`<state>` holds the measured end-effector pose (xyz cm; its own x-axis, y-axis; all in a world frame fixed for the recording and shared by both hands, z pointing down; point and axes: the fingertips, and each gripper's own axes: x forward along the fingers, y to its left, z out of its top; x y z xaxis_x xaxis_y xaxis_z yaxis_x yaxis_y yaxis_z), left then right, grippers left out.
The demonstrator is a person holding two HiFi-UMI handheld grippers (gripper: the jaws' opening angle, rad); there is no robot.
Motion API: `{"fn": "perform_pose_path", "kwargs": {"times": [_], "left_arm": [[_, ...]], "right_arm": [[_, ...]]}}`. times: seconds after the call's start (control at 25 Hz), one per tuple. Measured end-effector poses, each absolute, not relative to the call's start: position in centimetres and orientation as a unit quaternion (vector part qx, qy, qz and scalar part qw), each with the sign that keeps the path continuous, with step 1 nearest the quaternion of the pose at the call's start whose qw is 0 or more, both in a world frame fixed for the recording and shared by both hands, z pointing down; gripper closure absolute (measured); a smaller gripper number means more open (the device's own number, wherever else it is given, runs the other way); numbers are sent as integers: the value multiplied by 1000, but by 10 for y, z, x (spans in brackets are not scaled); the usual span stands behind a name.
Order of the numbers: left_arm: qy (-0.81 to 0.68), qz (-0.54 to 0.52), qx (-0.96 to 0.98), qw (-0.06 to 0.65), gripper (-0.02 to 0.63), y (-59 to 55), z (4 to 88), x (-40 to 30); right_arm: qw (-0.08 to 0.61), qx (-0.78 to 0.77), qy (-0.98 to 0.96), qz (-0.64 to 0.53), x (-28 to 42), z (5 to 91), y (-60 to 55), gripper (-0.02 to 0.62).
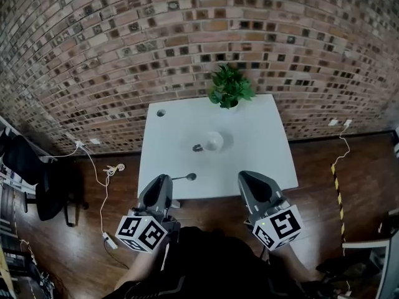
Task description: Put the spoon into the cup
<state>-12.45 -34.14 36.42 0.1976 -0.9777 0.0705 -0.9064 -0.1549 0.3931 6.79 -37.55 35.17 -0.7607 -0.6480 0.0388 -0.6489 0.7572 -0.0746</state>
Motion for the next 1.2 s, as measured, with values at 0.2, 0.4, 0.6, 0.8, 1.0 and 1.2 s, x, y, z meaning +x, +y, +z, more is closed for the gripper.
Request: {"fn": "perform_pose_path", "kwargs": {"times": [0.2,0.4,0.6,0.8,1.0,1.2], "left_arm": [[-620,-92,758,183,572,-361,366,-118],[-610,-82,766,186,572,-383,373,-118],[-597,-97,769,207,574,-420,389,-129],[-583,-99,776,220,574,-461,398,-144],[-580,-103,772,240,574,-502,413,-156],[-577,-101,768,258,574,-528,436,-168]], "right_arm": [[6,348,-936,45,68,356,-394,586],[-1,359,-932,52,70,358,-420,586],[14,368,-929,44,60,365,-454,586],[21,381,-923,41,44,369,-493,588],[19,384,-922,51,29,380,-529,588],[36,392,-917,57,14,398,-558,588]]}}
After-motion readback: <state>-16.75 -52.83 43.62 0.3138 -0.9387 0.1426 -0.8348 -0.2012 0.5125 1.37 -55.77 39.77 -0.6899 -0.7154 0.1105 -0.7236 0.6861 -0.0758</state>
